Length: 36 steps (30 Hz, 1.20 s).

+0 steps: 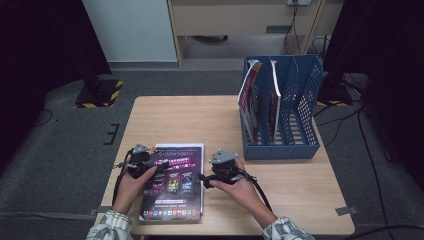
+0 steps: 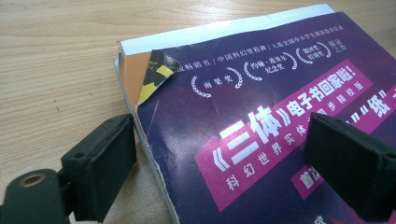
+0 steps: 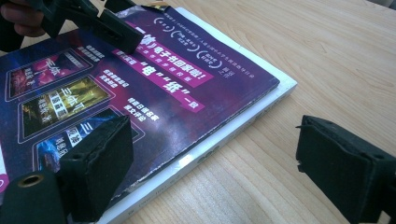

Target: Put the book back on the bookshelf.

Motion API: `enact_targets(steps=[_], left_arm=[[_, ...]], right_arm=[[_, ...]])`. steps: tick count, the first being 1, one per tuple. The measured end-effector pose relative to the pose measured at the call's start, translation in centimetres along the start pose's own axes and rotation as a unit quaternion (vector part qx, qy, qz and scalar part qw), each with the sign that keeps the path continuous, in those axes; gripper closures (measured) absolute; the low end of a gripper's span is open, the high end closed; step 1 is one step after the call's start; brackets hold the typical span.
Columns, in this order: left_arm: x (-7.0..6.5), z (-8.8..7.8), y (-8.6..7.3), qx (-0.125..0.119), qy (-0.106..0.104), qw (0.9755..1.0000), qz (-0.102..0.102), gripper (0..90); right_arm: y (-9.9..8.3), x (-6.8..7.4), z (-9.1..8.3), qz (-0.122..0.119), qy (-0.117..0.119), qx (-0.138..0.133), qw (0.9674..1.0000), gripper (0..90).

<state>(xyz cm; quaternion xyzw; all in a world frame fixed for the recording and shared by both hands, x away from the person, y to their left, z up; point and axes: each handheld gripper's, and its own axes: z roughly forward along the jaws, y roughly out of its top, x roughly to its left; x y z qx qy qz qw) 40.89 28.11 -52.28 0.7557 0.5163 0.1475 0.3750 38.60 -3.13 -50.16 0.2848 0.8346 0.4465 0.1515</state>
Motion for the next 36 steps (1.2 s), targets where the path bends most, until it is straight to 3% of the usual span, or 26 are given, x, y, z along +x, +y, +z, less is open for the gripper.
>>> enact_targets(steps=[16,30,36], left_arm=[[-0.8,-0.3,0.5,0.015,0.008,0.9996,0.023,13.2],[-1.3,-0.5,0.7,0.013,0.018,0.9989,0.042,19.1],[-1.2,-0.6,0.7,0.013,0.019,0.999,0.038,21.4]], right_arm=[[-0.4,-0.1,0.4,0.0,0.003,0.011,0.9999,11.7],[-0.8,0.2,0.8,-0.004,0.015,0.026,0.9996,11.2],[-0.9,0.3,0.8,-0.007,0.019,0.029,0.9994,11.1]])
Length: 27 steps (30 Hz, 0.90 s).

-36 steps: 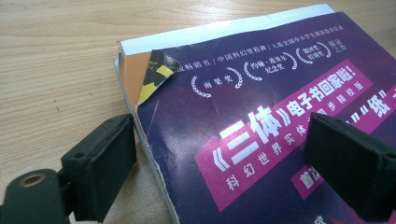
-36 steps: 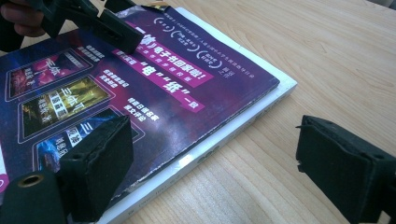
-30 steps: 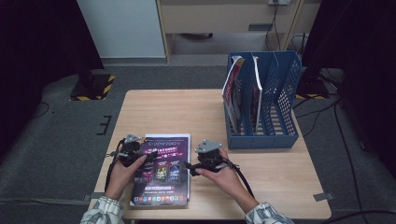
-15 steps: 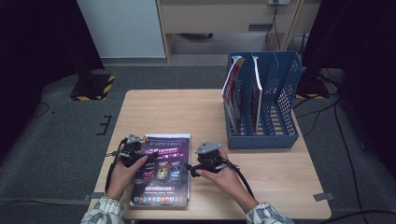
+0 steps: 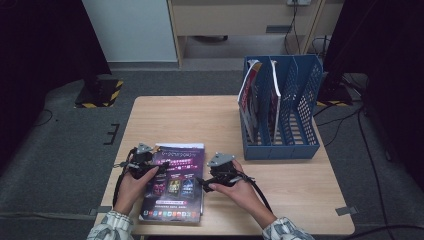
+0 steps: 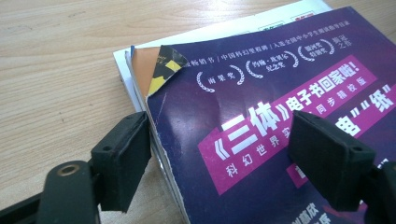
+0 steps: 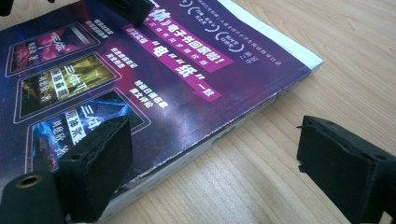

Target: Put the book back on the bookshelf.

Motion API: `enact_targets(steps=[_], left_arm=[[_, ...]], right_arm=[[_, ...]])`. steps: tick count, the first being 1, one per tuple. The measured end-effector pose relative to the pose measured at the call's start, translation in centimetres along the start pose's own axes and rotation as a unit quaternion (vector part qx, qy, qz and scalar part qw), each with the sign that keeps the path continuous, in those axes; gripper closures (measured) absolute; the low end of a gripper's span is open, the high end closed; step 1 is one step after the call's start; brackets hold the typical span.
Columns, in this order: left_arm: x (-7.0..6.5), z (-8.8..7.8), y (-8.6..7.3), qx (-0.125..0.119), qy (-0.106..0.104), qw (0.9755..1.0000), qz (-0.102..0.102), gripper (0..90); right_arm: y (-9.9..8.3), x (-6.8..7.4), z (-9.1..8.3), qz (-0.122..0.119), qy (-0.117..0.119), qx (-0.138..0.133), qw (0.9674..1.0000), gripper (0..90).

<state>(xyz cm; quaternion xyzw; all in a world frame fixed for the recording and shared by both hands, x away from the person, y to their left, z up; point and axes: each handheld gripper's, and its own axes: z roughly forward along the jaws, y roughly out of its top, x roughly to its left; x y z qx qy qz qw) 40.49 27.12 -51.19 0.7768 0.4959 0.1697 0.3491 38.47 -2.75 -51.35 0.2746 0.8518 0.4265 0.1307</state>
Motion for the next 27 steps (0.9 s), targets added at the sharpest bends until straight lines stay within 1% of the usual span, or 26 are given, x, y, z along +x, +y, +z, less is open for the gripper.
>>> enact_targets(steps=[2,3,5,9,16,18,19,21,23,24,27], left_arm=[[0.1,0.0,0.0,-0.002,0.0,1.0,-0.001,21.6],[0.1,-0.2,0.1,-0.008,0.007,0.9999,0.0,27.3],[0.1,-0.3,0.1,-0.01,0.007,0.9999,-0.001,28.3],[0.1,-0.3,0.1,-0.009,0.009,0.9999,0.007,29.6],[-0.1,-0.6,0.3,-0.016,0.011,0.9998,0.01,29.7],[-0.2,-0.5,0.3,-0.013,0.012,0.9998,0.011,29.5],[-0.1,-0.5,0.2,-0.009,0.013,0.9998,0.015,29.5],[-0.2,-0.3,0.2,-0.006,0.016,0.9997,0.019,28.6],[-0.3,-0.2,0.2,-0.007,0.015,0.9997,0.019,28.2],[-0.3,-0.2,0.2,-0.007,0.014,0.9996,0.023,28.2],[-0.5,0.1,0.1,-0.013,0.011,0.9996,0.023,26.8]], right_arm=[[0.0,0.0,0.0,0.0,0.001,0.0,1.0,11.0],[0.0,0.0,0.0,0.004,0.002,-0.002,1.0,11.0],[0.0,0.0,0.0,0.004,0.001,-0.002,1.0,11.0],[0.0,0.0,0.1,0.006,0.008,0.001,0.9999,10.9],[-0.1,-0.1,0.3,0.017,0.017,0.001,0.9997,10.9],[-0.2,-0.2,0.4,0.018,0.021,0.0,0.9996,10.9],[-0.2,-0.2,0.4,0.018,0.021,0.0,0.9996,10.9],[-0.2,-0.2,0.6,0.025,0.028,0.0,0.9993,10.6],[-0.2,-0.2,0.9,0.025,0.033,0.002,0.9991,10.5],[-0.2,-0.3,0.9,0.026,0.034,0.002,0.9991,10.3],[-0.2,-0.3,1.2,0.032,0.037,0.004,0.9988,10.3]])
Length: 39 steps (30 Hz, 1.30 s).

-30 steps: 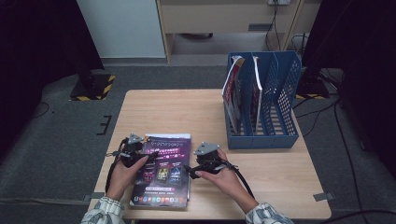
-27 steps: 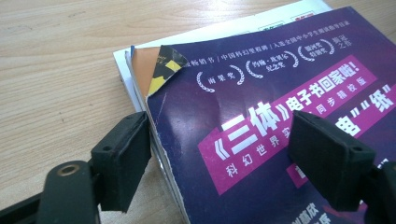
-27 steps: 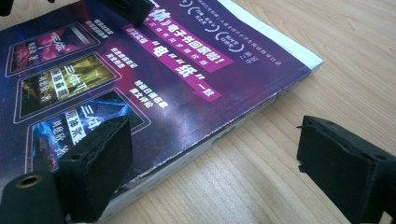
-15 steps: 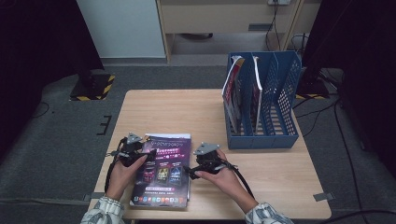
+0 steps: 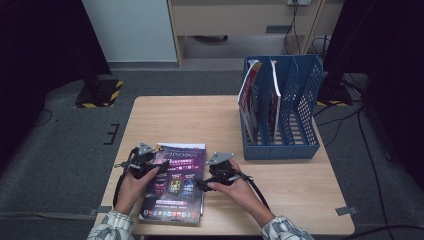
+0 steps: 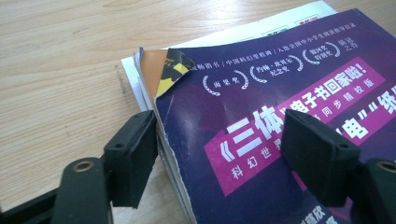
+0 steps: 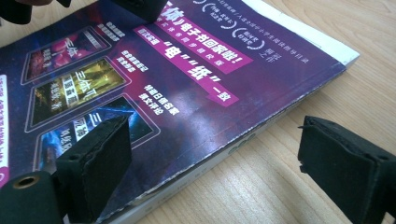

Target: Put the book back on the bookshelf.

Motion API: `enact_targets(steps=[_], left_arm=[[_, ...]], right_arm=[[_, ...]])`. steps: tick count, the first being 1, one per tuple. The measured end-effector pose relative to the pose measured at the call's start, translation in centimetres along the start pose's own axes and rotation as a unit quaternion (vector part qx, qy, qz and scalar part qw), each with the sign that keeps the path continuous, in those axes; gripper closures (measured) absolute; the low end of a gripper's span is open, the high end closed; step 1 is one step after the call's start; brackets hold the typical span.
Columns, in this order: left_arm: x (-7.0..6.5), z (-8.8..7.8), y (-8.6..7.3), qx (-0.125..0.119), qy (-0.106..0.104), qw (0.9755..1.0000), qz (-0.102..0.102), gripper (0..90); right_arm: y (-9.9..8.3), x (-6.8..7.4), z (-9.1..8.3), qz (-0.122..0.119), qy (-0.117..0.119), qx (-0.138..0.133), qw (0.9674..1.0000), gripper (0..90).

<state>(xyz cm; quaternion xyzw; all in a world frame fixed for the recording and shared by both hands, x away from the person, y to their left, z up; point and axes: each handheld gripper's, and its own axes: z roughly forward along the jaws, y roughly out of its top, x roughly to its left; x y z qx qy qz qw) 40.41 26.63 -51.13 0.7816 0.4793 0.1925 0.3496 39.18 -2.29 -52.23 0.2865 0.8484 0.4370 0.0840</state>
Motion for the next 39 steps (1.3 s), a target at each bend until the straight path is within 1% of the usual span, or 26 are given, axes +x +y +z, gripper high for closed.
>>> enact_targets(steps=[2,5,7,9,10,11,18,19,23,24,27,28,32,33,35,37,38,39], left_arm=[[0.0,0.0,0.0,-0.001,0.0,1.0,0.002,26.3],[0.0,0.0,0.0,-0.006,-0.001,1.0,-0.005,25.9],[-0.1,0.0,0.0,-0.006,0.001,1.0,-0.005,26.2],[-0.3,0.0,0.0,-0.003,0.009,0.9999,0.005,26.2],[-0.3,0.0,0.0,-0.003,0.01,0.9999,0.002,26.2],[-0.3,-0.1,-0.1,-0.003,0.01,0.9999,-0.004,25.7],[-0.5,-0.4,-0.4,-0.006,0.009,0.9999,0.002,27.2],[-0.5,-0.4,-0.4,-0.007,0.009,0.9999,0.002,27.1],[-0.4,-0.4,-0.5,-0.006,0.007,1.0,0.003,27.5],[-0.4,-0.3,-0.5,-0.008,0.002,1.0,0.005,28.4],[-0.6,-0.2,-0.4,-0.01,0.002,0.9999,0.007,29.1],[-0.8,-0.2,-0.3,-0.007,0.002,0.9999,0.014,29.2],[-1.1,-0.1,-0.2,-0.008,0.003,0.9998,0.019,29.2],[-1.1,-0.1,-0.3,-0.007,0.003,0.9997,0.021,29.2],[-1.1,-0.1,-0.3,-0.009,0.002,0.9997,0.022,29.2],[-1.1,-0.1,-0.3,-0.009,0.002,0.9997,0.021,29.2],[-1.1,-0.1,-0.3,-0.009,0.0,0.9998,0.019,29.2],[-1.1,-0.1,-0.3,-0.009,0.0,0.9998,0.019,29.2]], right_arm=[[0.0,-0.1,0.0,-0.001,0.002,0.003,1.0,10.2],[0.0,-0.2,0.0,0.0,0.002,0.002,1.0,10.2],[0.0,-0.3,0.0,0.003,0.003,0.002,1.0,10.2],[0.0,-0.4,0.1,0.008,0.004,0.001,1.0,10.3],[-0.1,-0.6,0.2,0.01,0.005,0.0,0.9999,10.4],[-0.1,-0.6,0.3,0.01,0.006,0.002,0.9999,10.4],[0.1,-0.6,1.2,0.013,0.016,0.006,0.9998,9.7],[0.2,-0.7,1.3,0.019,0.019,0.009,0.9996,9.5],[0.3,-1.0,1.7,0.027,0.026,0.009,0.9993,8.8],[0.3,-1.0,1.9,0.031,0.027,0.008,0.9991,8.3],[0.3,-1.2,2.0,0.036,0.027,0.01,0.9989,6.2],[0.3,-1.3,1.9,0.036,0.024,0.01,0.999,6.1],[0.1,-1.6,1.7,0.047,0.027,0.013,0.9984,5.5],[0.1,-1.7,1.7,0.046,0.028,0.011,0.9985,5.5],[0.0,-1.9,1.8,0.059,0.034,0.015,0.9976,4.5],[-0.1,-2.0,1.9,0.061,0.037,0.013,0.9973,4.5],[-0.1,-2.1,2.0,0.067,0.042,0.013,0.9968,4.2],[-0.2,-2.2,2.0,0.065,0.043,0.012,0.9969,4.1]])
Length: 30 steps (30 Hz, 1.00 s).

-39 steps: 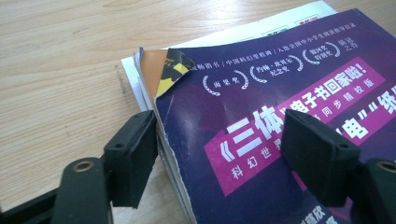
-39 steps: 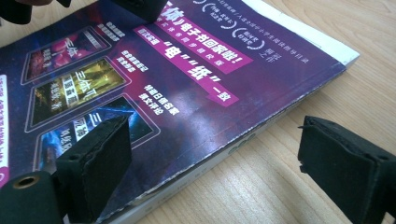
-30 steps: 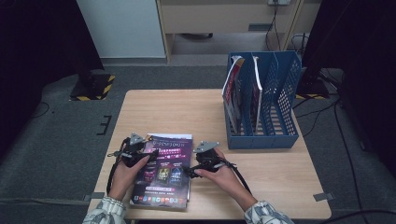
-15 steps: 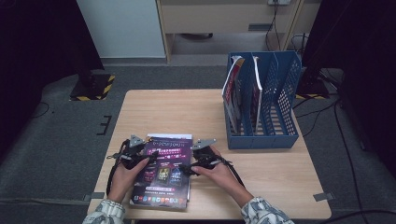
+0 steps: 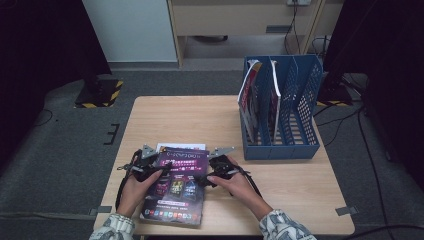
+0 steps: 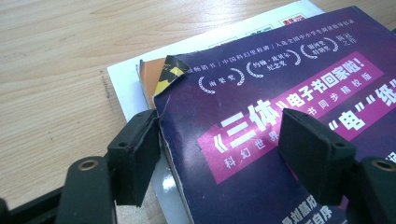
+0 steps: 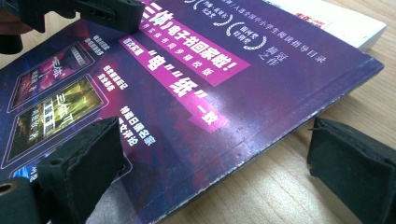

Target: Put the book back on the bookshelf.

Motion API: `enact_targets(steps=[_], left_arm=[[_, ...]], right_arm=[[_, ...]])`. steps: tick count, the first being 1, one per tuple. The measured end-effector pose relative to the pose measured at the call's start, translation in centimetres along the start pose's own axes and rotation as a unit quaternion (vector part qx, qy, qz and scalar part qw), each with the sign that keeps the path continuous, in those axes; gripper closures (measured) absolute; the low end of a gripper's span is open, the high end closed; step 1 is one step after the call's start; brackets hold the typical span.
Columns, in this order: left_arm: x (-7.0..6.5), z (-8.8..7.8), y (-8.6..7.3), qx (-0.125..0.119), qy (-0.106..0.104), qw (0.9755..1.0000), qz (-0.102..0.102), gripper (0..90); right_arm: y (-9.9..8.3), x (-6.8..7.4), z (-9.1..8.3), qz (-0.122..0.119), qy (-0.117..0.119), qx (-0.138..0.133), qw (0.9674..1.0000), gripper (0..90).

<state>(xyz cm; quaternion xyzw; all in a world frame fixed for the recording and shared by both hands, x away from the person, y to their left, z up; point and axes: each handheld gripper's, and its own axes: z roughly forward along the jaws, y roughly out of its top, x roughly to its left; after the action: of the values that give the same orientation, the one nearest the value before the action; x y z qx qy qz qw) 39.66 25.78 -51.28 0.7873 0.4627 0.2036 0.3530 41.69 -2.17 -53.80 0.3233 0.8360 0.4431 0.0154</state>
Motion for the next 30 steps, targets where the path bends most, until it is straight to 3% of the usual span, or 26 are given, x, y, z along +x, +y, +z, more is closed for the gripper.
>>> enact_targets(steps=[10,12,15,19,23,30], left_arm=[[-0.1,0.0,-0.1,-0.005,0.001,1.0,-0.001,29.5],[-0.2,0.0,-0.1,-0.005,0.004,1.0,0.001,29.5],[-0.2,-0.1,-0.2,-0.005,0.006,1.0,0.0,29.4],[0.0,-0.2,-0.3,-0.006,0.003,1.0,-0.004,29.7],[0.0,-0.2,-0.3,-0.006,0.003,1.0,-0.005,29.7],[-0.1,-0.1,-0.3,-0.006,0.0,0.9999,-0.008,29.3]], right_arm=[[0.1,-0.1,0.2,0.011,0.004,-0.003,0.9999,4.7],[0.2,-0.1,0.2,0.02,0.003,-0.003,0.9998,8.5],[1.2,0.0,-1.1,0.017,0.007,-0.035,0.9992,17.1],[2.8,0.6,-1.8,0.025,0.03,-0.062,0.9973,18.1],[3.6,1.2,-1.0,0.022,0.033,-0.058,0.9975,17.7],[3.8,0.9,0.1,0.026,0.04,-0.044,0.9978,17.7]])
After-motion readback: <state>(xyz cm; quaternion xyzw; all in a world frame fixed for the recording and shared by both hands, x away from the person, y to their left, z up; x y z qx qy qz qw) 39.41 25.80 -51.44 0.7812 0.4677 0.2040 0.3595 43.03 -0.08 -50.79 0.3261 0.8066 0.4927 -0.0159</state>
